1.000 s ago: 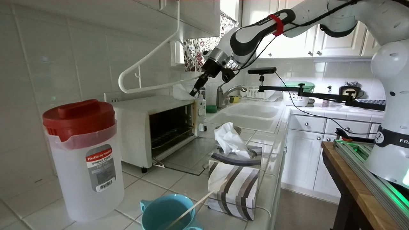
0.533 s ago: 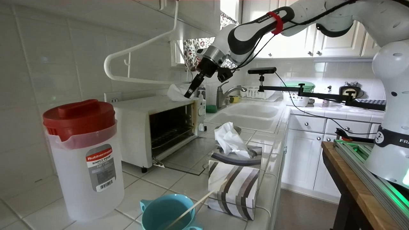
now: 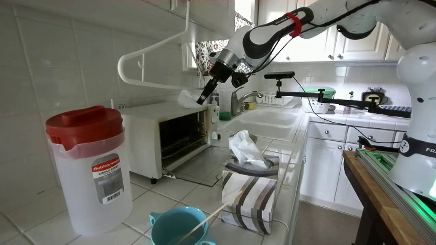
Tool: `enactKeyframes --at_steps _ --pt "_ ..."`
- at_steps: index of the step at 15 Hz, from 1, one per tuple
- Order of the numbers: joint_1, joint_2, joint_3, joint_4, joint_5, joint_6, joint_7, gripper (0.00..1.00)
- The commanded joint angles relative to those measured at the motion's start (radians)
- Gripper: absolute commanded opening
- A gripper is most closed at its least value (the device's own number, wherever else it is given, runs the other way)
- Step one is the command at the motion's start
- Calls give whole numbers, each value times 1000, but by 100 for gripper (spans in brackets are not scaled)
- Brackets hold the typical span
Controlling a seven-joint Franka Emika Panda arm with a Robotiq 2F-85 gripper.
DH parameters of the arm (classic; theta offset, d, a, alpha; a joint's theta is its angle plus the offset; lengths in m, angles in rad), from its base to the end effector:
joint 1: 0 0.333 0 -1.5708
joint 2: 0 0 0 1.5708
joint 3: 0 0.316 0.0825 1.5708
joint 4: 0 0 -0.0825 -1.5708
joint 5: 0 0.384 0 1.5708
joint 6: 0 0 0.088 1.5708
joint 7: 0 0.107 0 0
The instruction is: Use the paper towel to clean the top of the grill
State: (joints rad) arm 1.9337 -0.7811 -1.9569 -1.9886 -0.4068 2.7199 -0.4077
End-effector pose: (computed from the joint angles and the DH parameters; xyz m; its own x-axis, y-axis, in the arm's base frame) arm 0.6339 -0.0812 0.3332 0.7530 0.2994 0.5859 0.4732 -0.8652 -0.1661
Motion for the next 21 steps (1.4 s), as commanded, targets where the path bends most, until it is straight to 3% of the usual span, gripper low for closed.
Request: enactKeyframes --at_steps 1,10,16,21 --pt "-57 0 21 -9 -18 -9 -31 0" --pt "-175 26 42 -14 -23 -24 -45 0" --pt "-191 34 34 -7 -27 -23 -41 0" --pt "-142 31 -10 6 -64 27 -30 0"
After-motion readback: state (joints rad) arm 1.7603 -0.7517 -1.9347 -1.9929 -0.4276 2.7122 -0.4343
